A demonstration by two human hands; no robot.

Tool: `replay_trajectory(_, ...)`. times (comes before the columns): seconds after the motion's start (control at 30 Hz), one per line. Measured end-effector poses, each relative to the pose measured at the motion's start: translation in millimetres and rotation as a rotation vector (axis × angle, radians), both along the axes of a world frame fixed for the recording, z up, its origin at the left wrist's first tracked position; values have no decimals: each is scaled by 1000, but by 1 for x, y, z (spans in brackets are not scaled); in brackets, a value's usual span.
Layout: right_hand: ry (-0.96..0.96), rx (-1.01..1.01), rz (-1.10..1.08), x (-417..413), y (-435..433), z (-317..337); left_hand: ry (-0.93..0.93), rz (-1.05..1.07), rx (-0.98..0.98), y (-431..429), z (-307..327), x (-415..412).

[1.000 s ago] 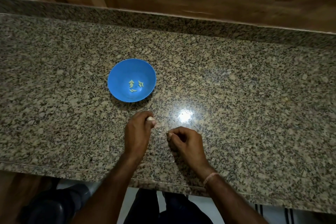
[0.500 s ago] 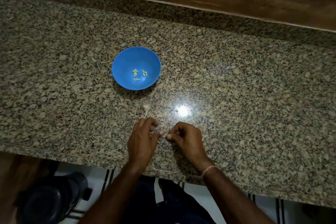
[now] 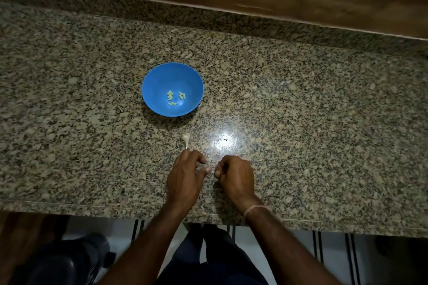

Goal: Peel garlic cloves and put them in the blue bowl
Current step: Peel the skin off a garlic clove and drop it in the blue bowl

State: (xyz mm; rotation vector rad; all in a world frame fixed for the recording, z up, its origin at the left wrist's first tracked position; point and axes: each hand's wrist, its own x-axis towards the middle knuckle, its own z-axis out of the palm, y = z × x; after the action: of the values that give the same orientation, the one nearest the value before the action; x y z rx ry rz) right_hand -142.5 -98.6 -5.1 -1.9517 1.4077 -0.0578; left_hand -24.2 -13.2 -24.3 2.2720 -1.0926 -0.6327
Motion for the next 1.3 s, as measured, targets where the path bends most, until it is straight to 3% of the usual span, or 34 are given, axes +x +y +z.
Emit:
replay_trajectory(0.3,89,-1,-65,12,-2,5,-25,-26,-31,4,-1,0)
replay_trajectory(0.87,232,-141,20,19,6,2,-37,-15,-23,3,0,-1)
replay_trajectory(0.9,196,-117,12,16,6,1,-37,-14,-29,3,1,-1)
replay_trajectory(0.97,-74,93,-149,6,1,1,65,-9,-47,2,2,-5)
replay_trajectory(1.03,-455,499,-418,-4,-1,11,378,90,-88,2,5,-12)
replay_trajectory(1.1,-689,789,-567,-9,3,19,676,235,-120,1,11,-15)
replay_trajectory(1.2,-791,920,-611,-16,8,19,904,295,-162,3,19,-11)
replay_trajectory(1.3,-783,902,-571,-18,9,17,973,287,-130,1,25,-5)
